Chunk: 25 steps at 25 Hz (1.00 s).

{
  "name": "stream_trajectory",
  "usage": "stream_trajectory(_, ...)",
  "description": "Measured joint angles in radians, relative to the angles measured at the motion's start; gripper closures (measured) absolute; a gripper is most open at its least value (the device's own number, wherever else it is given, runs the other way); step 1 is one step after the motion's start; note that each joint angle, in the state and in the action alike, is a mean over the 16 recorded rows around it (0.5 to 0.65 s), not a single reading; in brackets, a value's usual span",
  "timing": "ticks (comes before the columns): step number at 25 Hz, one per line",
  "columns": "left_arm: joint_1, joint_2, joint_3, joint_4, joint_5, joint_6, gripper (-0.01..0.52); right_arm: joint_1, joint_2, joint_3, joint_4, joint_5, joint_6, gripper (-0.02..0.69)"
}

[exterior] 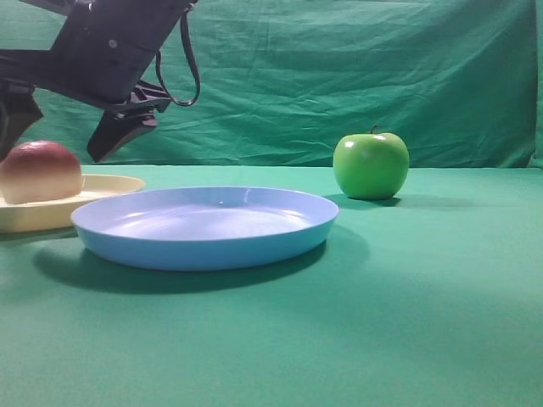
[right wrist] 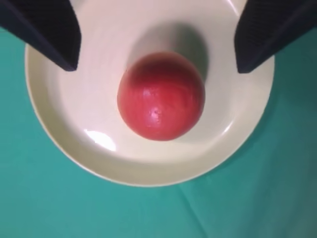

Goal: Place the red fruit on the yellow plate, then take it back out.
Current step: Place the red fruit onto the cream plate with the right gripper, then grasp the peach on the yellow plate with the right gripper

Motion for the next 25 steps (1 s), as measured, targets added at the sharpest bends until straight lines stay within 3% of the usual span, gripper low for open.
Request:
stream_trajectory(8, 0.0, 0.0, 0.0, 0.0, 0.0, 0.0, 0.514, -0.04, -0.155, 0.0, -0.002, 0.146, 0.005, 0.489)
stream_trajectory(12, 0.0, 0.0, 0.0, 0.0, 0.0, 0.0, 0.514, -0.059, -0.236, 0.0, -0.002, 0.218, 0.019, 0.613)
stream_trajectory(16, 0.0, 0.0, 0.0, 0.0, 0.0, 0.0, 0.514, -0.089, -0.308, -0.001, -0.004, 0.292, 0.08, 0.661)
stream_trajectory(25, 0.0, 0.0, 0.0, 0.0, 0.0, 0.0, 0.514, -0.211, -0.472, 0.005, -0.026, 0.465, 0.317, 0.665)
